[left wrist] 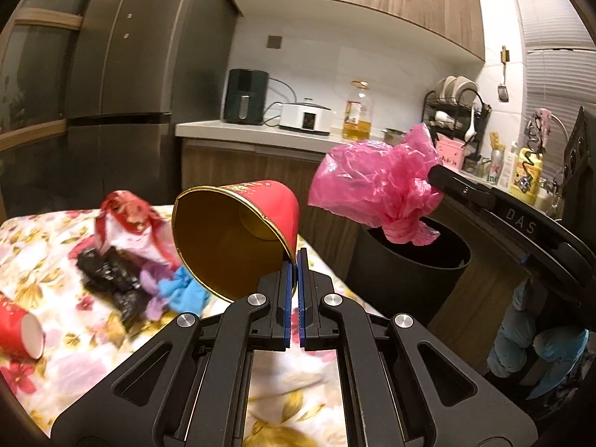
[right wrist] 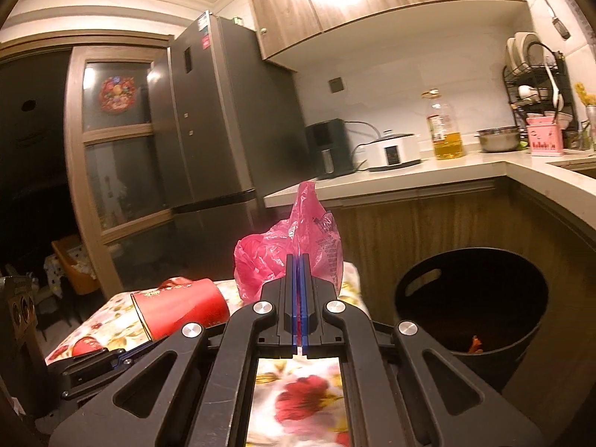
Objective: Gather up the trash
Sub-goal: 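Lift the red cup and pink bag and carry both over the black bin, then open both tools to drop the red cup and pink bag into the bin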
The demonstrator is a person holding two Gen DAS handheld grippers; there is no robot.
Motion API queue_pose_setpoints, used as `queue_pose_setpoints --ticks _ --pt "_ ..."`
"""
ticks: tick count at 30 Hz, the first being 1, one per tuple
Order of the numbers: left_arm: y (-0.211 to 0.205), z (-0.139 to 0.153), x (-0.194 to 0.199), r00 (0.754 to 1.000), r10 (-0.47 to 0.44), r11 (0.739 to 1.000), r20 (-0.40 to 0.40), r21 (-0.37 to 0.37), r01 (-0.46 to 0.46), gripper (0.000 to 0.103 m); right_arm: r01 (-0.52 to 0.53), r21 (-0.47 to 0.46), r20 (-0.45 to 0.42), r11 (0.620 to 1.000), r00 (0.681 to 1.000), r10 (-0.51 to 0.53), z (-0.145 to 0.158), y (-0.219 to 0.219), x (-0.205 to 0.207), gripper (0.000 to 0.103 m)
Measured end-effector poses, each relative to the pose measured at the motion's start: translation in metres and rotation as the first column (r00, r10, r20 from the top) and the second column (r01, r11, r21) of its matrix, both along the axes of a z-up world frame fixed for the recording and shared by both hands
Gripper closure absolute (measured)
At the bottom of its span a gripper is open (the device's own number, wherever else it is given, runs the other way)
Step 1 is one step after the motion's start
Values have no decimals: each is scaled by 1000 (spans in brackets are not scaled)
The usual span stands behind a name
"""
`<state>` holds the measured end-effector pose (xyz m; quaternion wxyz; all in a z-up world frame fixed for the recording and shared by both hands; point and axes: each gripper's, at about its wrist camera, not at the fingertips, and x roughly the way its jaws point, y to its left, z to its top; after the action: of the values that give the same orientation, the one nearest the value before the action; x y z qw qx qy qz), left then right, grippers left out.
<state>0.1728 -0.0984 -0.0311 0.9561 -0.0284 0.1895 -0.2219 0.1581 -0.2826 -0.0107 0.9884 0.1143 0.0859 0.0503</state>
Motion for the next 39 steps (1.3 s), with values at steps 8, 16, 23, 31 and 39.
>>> queue_pose_setpoints --ticks 8,16,23,31,39 --pt "-36 8 14 997 -69 998 22 15 69 102 81 6 11 997 997 -81 2 -32 0 101" --pt "-84 23 30 986 -153 988 66 6 153 102 183 22 38 983 982 -183 10 -71 0 101" --pt "-127 29 51 972 -223 974 74 -17 225 102 268 29 44 963 962 -269 12 -98 4 101" --pt "-168 14 73 960 -278 960 40 -16 279 102 329 34 28 944 944 -330 7 -119 12 101" --pt "-188 3 83 949 -315 949 22 -21 315 101 351 31 10 936 936 -351 1 -135 21 101"
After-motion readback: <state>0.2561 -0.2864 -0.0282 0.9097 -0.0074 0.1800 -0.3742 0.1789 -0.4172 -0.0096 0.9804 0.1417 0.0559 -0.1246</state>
